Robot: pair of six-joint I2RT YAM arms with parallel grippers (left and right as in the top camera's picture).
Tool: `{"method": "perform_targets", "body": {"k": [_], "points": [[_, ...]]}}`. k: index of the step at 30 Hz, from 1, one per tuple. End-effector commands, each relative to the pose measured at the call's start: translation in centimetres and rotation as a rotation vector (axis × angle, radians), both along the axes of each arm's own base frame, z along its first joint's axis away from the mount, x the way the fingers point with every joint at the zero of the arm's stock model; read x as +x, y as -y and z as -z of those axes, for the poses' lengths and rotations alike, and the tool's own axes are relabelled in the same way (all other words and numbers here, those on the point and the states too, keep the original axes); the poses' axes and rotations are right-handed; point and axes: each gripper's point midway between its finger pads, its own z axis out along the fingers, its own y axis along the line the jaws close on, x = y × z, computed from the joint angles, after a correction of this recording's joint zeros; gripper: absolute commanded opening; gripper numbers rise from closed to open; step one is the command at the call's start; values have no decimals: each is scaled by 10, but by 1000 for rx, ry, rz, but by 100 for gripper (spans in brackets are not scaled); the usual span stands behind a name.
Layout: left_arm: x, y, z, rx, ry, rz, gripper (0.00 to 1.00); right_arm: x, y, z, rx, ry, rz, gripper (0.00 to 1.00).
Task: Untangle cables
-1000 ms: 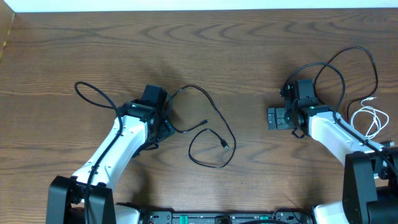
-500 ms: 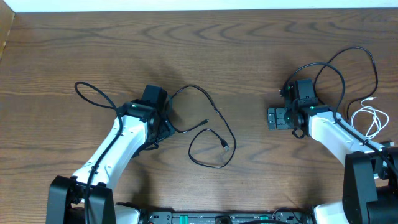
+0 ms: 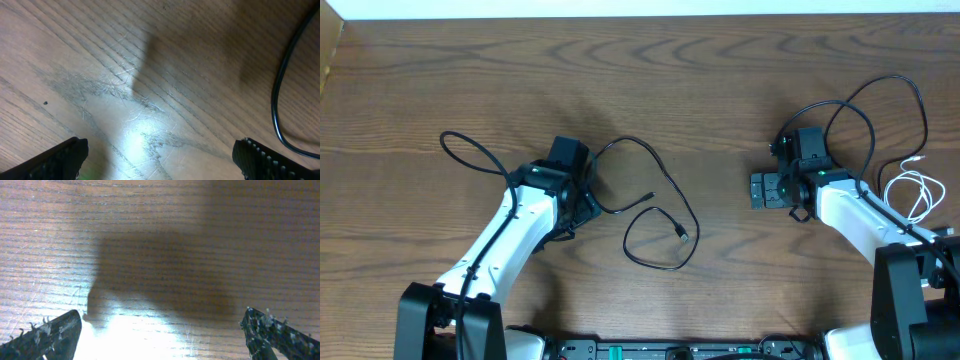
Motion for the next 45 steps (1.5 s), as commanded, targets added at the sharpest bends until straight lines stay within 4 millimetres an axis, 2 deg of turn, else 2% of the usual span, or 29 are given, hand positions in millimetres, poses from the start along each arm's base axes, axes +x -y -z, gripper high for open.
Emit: {"method": "perform_targets", "body": {"k": [1,5,9,13,14,17,20,25,30,35,42,45], "points": [[0,-3,1,12,-7,-10,98,-2,-2,-3,3,10,-19,99],[0,-3,1,12,-7,-10,98,-2,-2,-3,3,10,-19,99],[0,-3,1,12,-7,-10,98,10,-9,-9,36,60,-28,99],[0,-3,1,12,-7,-10,98,13,-45,-17,282,57,16,99],[0,-3,1,12,-7,-10,98,9,-60,-21,391,25,43,99],[0,-3,1,12,-7,-10,98,-2,-84,-29,584,-70,120,99],[0,-3,1,12,-7,-10,98,-9,-100,-36,702,-139,174,99],[0,-3,1,12,-7,-10,98,-17,-120,-38,717,-160,112,99],[0,-3,1,12,-7,-10,98,-28,-151,-39,693,-152,13,99],[0,-3,1,12,-7,-10,98,-28,-176,-41,687,-127,57,99],[0,-3,1,12,-7,-10,98,-41,-229,-56,718,-63,-64,99],[0,-3,1,12,-7,-10,98,-43,-239,-55,685,-20,-51,99]]}}
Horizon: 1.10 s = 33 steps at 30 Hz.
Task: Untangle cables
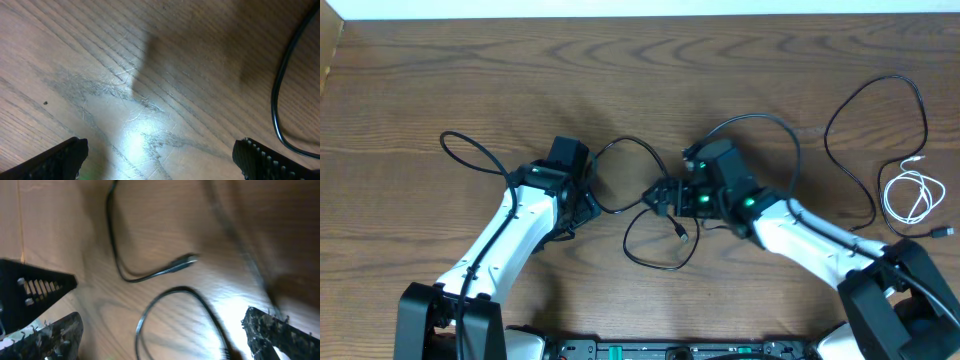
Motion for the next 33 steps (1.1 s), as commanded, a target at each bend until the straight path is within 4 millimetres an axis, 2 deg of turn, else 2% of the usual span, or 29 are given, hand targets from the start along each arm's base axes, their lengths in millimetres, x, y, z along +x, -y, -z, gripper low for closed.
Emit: {"method": "perform_targets", "body": {"k": [1,9,33], "points": [[0,-3,1,12,-7,-10,98,-2,-8,-1,-50,38,70,99],[0,-3,1,12,-7,-10,98,-8,-14,5,-164,137,100,99],[0,-3,1,12,-7,-10,98,-11,-8,11,-221,158,70,99]]}}
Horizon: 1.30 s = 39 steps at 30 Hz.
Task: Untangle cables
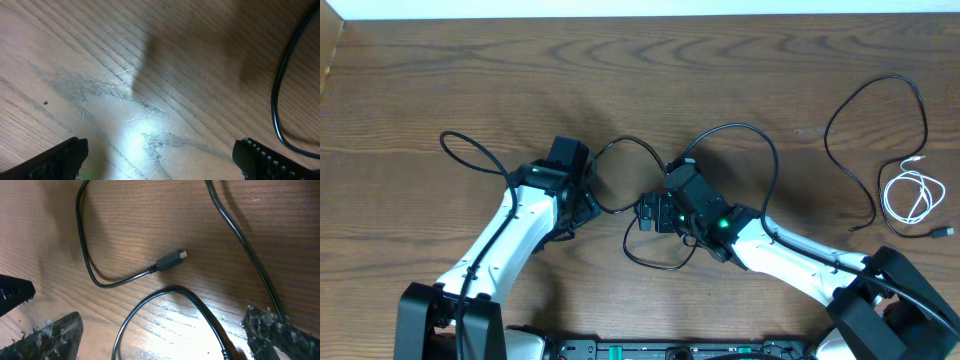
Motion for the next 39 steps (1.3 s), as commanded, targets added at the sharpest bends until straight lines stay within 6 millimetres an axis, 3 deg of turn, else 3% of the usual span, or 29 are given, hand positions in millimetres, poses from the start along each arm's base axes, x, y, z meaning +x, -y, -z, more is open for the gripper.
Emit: {"method": "perform_targets", "body": {"k": [1,20,30,33,35,39], "points": [[0,-3,1,12,-7,-10,98,0,1,-4,-11,26,-8,99],[0,-1,2,4,-9,-9,98,3,-1,-8,5,41,-7,99],[-20,-3,14,5,-73,-8,98,5,-5,-12,26,54,-12,99],[-26,-5,19,9,-88,-9,98,5,-6,-12,28,56,-12,86],[-29,-6,21,11,-96,-9,98,6,-6,-13,30,59,-12,70],[-34,-7,24,14,-108,-29,98,6,-6,-13,31,60,-12,21]]}}
